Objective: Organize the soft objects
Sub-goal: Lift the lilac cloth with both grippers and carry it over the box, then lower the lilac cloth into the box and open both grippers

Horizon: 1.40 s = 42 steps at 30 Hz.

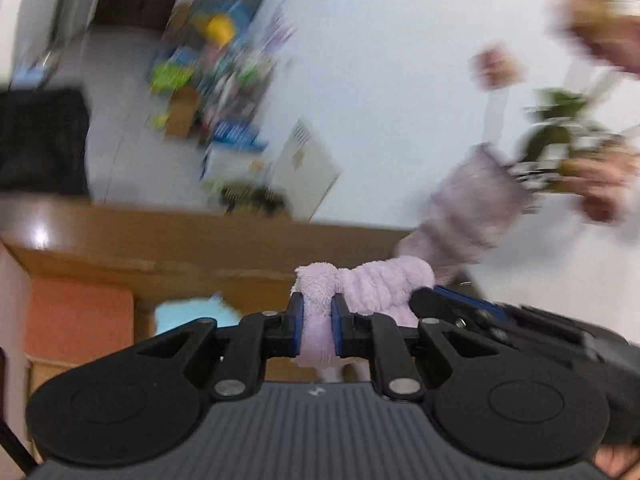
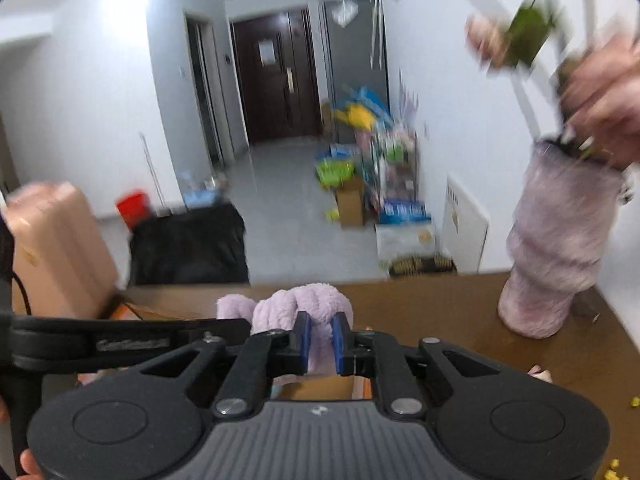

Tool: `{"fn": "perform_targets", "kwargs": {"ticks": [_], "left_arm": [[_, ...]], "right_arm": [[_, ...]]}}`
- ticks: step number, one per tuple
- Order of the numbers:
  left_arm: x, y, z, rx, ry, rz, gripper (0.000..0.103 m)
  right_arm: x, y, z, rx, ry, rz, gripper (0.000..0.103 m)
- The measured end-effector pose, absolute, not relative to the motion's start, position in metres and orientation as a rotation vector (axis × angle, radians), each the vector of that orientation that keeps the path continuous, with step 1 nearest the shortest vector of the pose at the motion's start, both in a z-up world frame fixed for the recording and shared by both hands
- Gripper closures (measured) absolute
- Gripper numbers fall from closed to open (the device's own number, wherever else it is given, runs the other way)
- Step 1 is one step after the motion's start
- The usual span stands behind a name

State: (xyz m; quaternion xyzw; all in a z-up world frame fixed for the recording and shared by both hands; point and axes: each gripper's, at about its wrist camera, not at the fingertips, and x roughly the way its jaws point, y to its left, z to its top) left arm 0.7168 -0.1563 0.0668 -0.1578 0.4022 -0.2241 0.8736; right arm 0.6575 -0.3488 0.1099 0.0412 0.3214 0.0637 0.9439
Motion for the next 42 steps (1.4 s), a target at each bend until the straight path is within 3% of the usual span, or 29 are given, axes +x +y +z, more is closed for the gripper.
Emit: {"fn": "perform_targets", "kwargs": {"ticks": [7, 13, 16, 20, 24, 27, 33, 42], "left_arm": [[0.754, -0.159, 0.009, -0.315, 0.944, -0.421, 0.088], [0.763, -0.152, -0.009, -0.312, 0.991, -0.390, 0.088], [0.758, -0.153, 0.000, -0.250, 0.966, -0.393, 0.076], [0.738, -0.137, 0.035, -0.206, 0.885, -0.343, 0.043], [0.707, -0.126, 0.080, -0.126, 0.827, -0.317, 0.040], [0.673, -0.109, 0.118, -0.067, 0.747, -0.264, 0.031], [0.591, -0.067, 0.172, 0.048, 0.601, -0.131, 0.019], [0.496, -0.034, 0.188, 0.056, 0.538, -0.072, 0.016]], "right_arm": [[0.706, -0.317, 0.044, -0.097, 0.742, 0.082, 0.096], [0.721, -0.300, 0.016, -0.138, 0.790, 0.075, 0.095], [0.720, -0.300, 0.014, -0.128, 0.824, 0.072, 0.092], [0.704, -0.316, 0.036, -0.023, 0.790, 0.093, 0.087], [0.681, -0.327, 0.072, -0.003, 0.742, 0.092, 0.086], [0.653, -0.334, 0.101, -0.001, 0.703, 0.097, 0.077], [0.576, -0.354, 0.154, 0.007, 0.602, 0.074, 0.041], [0.484, -0.348, 0.178, 0.056, 0.534, 0.084, 0.029]]}}
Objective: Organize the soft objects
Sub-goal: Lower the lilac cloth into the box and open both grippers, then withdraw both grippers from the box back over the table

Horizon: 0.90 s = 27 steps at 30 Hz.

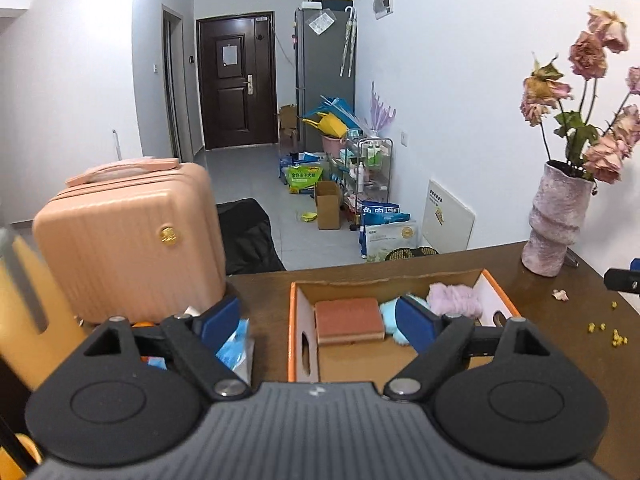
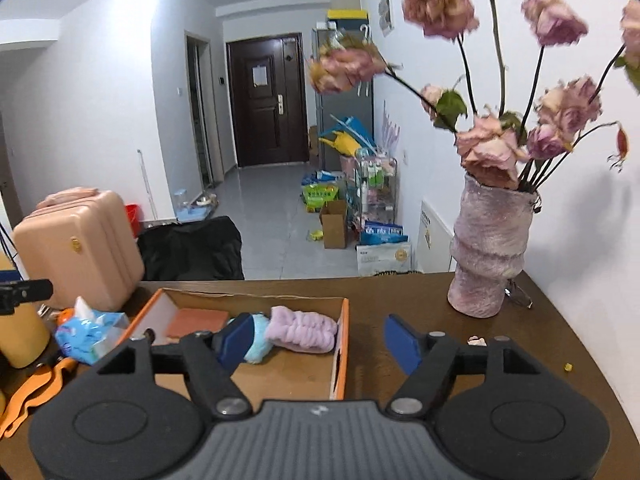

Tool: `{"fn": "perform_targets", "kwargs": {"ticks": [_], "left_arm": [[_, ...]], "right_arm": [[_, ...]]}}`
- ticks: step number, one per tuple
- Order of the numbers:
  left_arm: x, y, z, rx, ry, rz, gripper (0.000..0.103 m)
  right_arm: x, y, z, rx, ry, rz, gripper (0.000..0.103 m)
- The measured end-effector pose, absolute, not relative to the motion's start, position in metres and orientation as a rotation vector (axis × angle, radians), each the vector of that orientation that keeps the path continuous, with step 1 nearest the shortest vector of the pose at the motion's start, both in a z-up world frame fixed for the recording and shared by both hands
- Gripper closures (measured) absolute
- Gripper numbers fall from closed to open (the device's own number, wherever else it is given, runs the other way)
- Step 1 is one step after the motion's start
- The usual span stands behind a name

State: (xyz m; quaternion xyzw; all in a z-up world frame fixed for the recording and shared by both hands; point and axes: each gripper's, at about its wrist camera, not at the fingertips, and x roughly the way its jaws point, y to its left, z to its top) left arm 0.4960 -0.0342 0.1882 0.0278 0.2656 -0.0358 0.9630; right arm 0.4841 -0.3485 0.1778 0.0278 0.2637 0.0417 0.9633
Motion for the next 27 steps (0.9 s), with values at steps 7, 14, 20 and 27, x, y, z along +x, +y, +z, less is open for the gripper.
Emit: {"fn": "perform_targets", "kwargs": {"ticks": [7, 14, 20, 27], "left_arm": [[0.410, -0.019, 0.171, 0.060, 0.407, -0.058, 0.006], [0.304, -0.008, 0.131, 0.086, 0.320, -0.032, 0.001], [0.202, 0.004, 0.098, 0.064, 0.254, -0.002, 0.000], [0.097, 0.006, 0.055, 0.084, 0.243, 0.004, 0.000]], "right_arm": [[0.406, -0.332, 0.174, 0.091, 0.432, 0.103, 0.020], [0.316, -0.305, 0.138, -0.016, 0.354, 0.108, 0.016], [0.221, -0.294, 0.093, 0.023, 0.303, 0.147, 0.012], [0.117, -0.288, 0.035, 0.118, 0.311, 0.201, 0.006]]}}
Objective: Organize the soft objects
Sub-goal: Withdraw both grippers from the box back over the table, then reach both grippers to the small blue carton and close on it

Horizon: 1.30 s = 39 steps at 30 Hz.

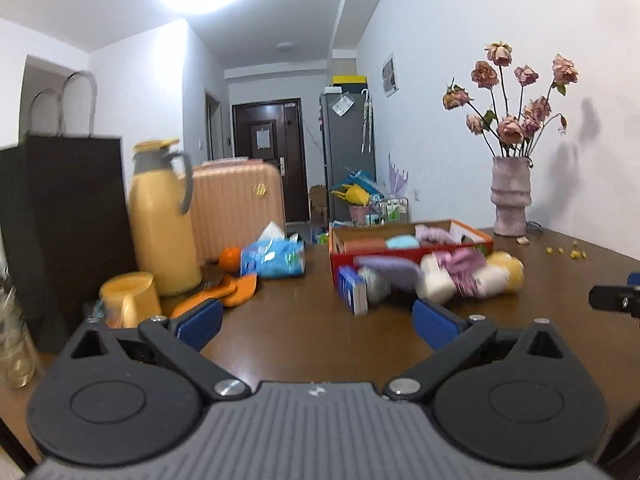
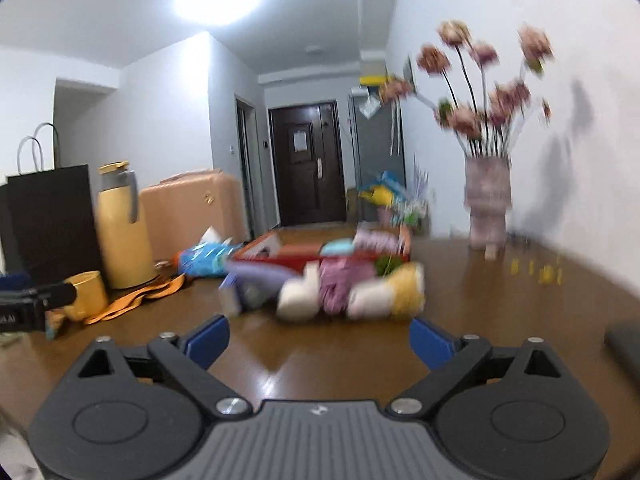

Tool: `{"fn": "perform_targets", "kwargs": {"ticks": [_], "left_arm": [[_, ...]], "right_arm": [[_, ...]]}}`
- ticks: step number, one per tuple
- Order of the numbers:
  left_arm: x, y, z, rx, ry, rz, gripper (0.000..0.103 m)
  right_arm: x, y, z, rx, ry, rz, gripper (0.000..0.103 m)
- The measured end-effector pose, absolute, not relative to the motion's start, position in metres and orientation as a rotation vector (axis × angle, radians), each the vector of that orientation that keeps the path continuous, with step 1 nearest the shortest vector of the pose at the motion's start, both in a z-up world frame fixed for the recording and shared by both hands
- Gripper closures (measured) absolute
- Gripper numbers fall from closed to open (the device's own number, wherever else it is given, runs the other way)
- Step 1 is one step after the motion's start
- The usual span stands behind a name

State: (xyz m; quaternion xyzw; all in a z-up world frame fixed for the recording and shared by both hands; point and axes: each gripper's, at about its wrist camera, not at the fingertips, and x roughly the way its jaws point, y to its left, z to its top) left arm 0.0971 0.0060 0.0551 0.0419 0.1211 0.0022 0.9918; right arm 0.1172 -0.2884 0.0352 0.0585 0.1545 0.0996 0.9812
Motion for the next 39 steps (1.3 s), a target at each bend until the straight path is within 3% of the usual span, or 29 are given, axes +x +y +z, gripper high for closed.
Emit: {"fn": "perform_targets", "kwargs": {"ticks": [9, 27, 35, 39], "left_arm": [[0.045, 0.013, 0.028, 0.092, 0.294, 0.018, 0.000], [0.060, 0.017, 0.018, 0.067, 0.339, 0.008, 0.000], [0.130, 0.033, 0.017, 0.036, 0.408, -0.034, 0.000], [0.178, 0.055, 0.028, 0.011, 0.433, -0.037, 0.000]], "right_arm": [[0.044, -0.264, 0.005, 0.068, 0.384, 0.223, 0.005], [0.053, -0.264, -0.004, 0.118, 0.393, 0.218, 0.005], [0.120, -0.246, -0.001, 0.073, 0.436, 0.262, 0.008], [0.179, -0.223, 0.011, 0.071, 0.460, 0.336, 0.016]]}}
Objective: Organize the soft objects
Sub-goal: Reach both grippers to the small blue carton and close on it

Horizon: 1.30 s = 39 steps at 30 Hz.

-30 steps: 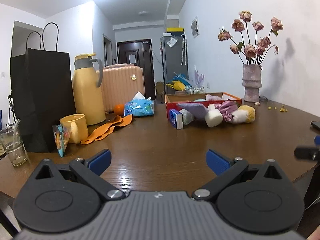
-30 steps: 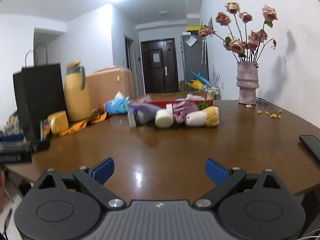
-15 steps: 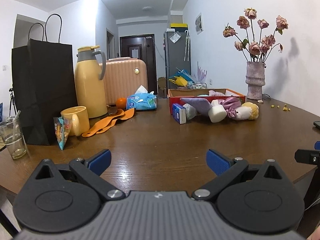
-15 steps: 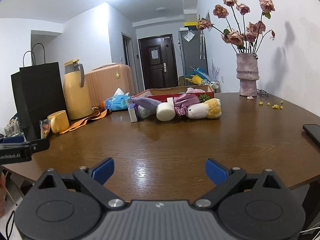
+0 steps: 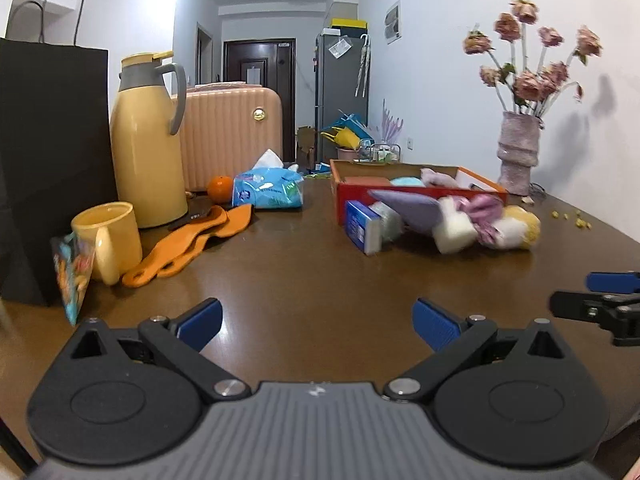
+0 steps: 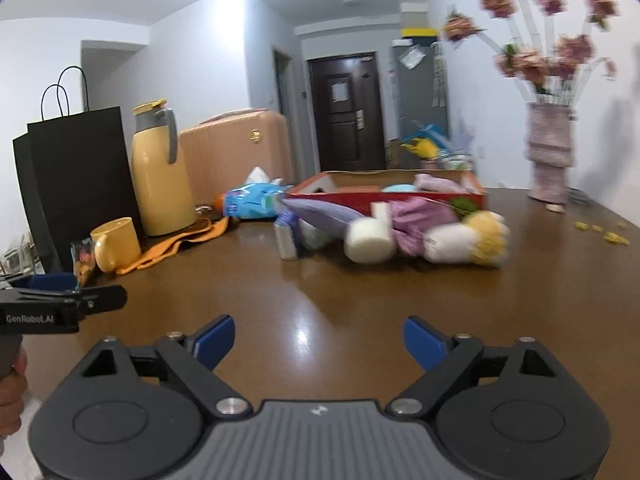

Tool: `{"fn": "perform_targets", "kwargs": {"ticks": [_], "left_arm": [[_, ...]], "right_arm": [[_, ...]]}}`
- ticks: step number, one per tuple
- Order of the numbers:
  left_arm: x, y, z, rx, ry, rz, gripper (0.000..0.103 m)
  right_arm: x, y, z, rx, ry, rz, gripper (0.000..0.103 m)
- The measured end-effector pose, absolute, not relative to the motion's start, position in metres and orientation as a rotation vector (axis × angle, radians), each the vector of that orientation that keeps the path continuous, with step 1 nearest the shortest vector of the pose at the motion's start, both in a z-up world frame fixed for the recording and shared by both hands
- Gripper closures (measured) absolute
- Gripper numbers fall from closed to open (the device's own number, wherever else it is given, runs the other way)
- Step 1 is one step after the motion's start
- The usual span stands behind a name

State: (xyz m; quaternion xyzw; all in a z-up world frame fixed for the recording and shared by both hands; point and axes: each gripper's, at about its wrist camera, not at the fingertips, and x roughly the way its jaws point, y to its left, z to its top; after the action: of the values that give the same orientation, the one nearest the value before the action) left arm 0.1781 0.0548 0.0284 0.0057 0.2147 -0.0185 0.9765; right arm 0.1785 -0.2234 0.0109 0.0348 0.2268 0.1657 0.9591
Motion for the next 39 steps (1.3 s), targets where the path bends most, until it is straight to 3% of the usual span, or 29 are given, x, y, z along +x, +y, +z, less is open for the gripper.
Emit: {"fn": "perform_targets", "kwargs": {"ticks": [8, 13, 20, 22, 29, 39], "left_arm": [[0.268, 0.095, 0.041, 0.016, 0.467, 0.019, 0.000], [0.333, 0.107, 0.041, 0.006, 0.512, -0.018, 0.000], [0.406, 0.102, 0.024, 0.047, 0.584, -0.075, 0.000], [0.418, 0.101, 0.019, 0.045, 0.597, -0.085, 0.000], [0.411, 0.097, 0.008, 0.047, 0.637, -0.102, 0.000], [0.319, 0.061, 0.015, -0.030, 0.635, -0.253, 0.000]], "right_arm": [[0.308, -0.166, 0.020, 0.019, 0.558, 0.401, 0.031], [0.369, -0.132, 0.002, 0.039, 0.644, 0.388, 0.054], [0.426, -0.095, -0.015, 0.023, 0.681, 0.324, 0.070], [0.436, -0.092, -0.019, 0.038, 0.681, 0.311, 0.080], [0.415, -0.103, -0.020, 0.079, 0.687, 0.439, 0.082], [0.307, -0.200, -0.022, 0.416, 0.992, 0.797, 0.080]]}}
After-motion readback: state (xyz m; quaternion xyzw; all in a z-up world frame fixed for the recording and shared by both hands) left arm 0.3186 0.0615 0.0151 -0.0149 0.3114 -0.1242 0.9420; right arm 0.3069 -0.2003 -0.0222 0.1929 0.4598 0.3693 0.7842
